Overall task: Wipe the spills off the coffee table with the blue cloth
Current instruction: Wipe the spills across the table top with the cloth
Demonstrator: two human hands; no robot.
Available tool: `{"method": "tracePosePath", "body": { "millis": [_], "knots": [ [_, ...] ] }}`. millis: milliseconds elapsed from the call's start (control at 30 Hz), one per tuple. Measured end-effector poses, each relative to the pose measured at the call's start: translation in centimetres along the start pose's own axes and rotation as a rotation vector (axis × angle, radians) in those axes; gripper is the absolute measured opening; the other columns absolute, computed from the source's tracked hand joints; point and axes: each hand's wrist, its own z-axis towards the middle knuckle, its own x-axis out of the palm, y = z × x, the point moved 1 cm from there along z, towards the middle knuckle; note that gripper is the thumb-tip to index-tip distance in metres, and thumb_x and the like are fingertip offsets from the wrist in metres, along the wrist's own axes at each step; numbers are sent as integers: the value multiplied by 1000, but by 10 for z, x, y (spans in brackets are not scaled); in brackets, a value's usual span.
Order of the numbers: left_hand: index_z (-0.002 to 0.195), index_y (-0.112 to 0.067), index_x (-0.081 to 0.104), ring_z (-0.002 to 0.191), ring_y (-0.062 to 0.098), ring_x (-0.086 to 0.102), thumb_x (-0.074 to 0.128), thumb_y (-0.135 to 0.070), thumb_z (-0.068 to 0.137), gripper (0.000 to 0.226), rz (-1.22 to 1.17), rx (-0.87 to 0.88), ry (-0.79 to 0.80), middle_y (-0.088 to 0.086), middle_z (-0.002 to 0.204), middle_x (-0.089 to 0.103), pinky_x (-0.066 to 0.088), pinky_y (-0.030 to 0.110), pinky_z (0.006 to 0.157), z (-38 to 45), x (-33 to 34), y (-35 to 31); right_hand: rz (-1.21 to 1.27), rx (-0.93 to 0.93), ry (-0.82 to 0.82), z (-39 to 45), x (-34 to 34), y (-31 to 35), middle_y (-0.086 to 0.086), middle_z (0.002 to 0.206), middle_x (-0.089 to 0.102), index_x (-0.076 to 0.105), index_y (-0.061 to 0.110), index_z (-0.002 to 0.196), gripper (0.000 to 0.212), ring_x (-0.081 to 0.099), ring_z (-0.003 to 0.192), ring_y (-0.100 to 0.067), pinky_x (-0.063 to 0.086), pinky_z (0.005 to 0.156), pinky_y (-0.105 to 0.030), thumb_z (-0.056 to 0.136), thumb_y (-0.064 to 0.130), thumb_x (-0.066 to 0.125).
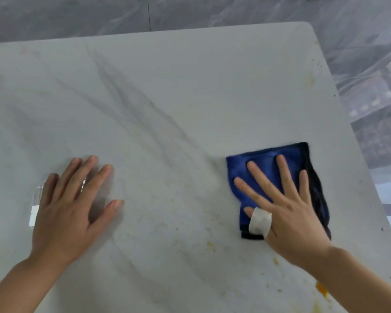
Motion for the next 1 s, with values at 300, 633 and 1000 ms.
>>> {"method": "tracePosePath", "body": {
  "millis": [300, 633, 1000],
  "knots": [
    [136, -19, 45, 139, 24, 25, 18, -68, 88, 74, -1, -11, 23, 7, 148, 37, 17, 47, 110, -1, 1, 2, -52, -214, 65, 27, -3, 76, 5, 151, 33, 35, 42, 140, 67, 25, 135, -47, 18, 95, -74, 73, 43, 40],
    [136, -17, 47, 139, 26, 26, 15, -71, 86, 80, -16, -26, 15, 8, 148, 37, 17, 49, 111, -1, -3, -3, 61, -56, 23, -7, 4, 79, 1, 148, 39, 45, 34, 136, 52, 27, 133, -49, 24, 98, -72, 88, 46, 29],
    [136, -18, 45, 139, 26, 25, 37, -53, 81, 65, -9, -21, 3, 8, 148, 36, 17, 48, 111, -2, -2, -1, 69, -378, 69, 16, 11, 114, 9, 158, -4, 3, 45, 145, 65, -33, 135, -37, -26, 98, -64, 89, 52, 36]
  ]
}}
